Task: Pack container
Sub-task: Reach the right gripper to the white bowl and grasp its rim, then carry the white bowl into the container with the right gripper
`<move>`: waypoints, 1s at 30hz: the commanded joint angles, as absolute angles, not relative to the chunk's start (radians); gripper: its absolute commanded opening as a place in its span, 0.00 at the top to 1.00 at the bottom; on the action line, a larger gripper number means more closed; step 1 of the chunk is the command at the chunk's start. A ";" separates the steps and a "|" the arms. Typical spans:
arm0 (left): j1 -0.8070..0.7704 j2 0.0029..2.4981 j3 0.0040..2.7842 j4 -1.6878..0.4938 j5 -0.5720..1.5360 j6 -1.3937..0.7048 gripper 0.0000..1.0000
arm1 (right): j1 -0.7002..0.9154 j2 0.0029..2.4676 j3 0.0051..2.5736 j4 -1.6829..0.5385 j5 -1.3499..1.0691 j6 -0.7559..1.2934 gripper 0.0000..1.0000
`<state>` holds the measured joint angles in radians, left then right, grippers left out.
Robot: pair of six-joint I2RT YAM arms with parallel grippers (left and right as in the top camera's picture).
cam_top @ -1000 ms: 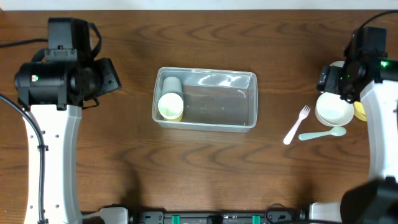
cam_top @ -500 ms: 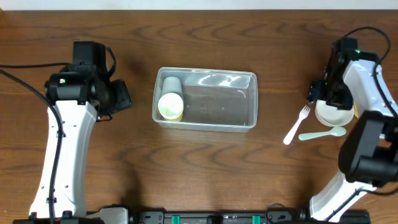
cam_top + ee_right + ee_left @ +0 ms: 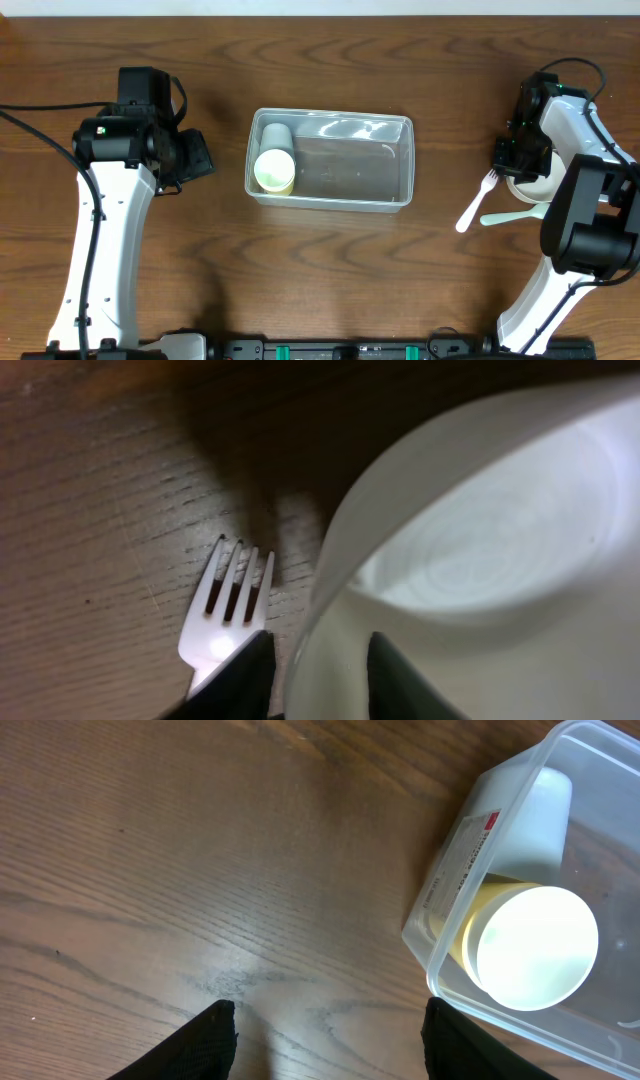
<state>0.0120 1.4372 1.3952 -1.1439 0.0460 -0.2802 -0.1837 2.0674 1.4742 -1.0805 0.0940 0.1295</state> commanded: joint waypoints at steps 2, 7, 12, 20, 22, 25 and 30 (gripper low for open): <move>0.017 1.437 1.391 -1.146 0.046 -0.264 0.39 | -0.182 2.070 1.477 -1.073 0.093 0.133 0.81; 0.017 1.437 1.391 -1.146 0.046 -0.264 0.39 | -0.182 2.069 1.480 -1.066 0.093 0.133 0.92; 0.017 1.437 1.391 -1.146 0.046 -0.264 0.39 | -0.165 2.057 1.518 -1.091 0.093 0.133 0.99; 0.017 1.437 1.391 -1.146 0.046 -0.264 0.39 | -0.059 1.935 1.664 -1.161 0.092 0.094 0.99; 0.017 1.437 1.391 -1.146 0.046 -0.264 0.39 | -0.006 1.884 1.704 -1.170 0.083 0.055 0.99; 0.017 1.437 1.391 -1.146 0.046 -0.264 0.39 | 0.112 1.798 1.753 -1.165 0.048 -0.043 0.99; 0.017 1.437 1.391 -1.146 0.045 -0.264 0.39 | 0.327 1.717 1.765 -1.133 0.048 -0.103 0.99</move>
<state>0.0120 1.4372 1.3952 -1.1442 0.0460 -0.2802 0.2428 1.7420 1.7592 -1.1286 0.0669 -0.0296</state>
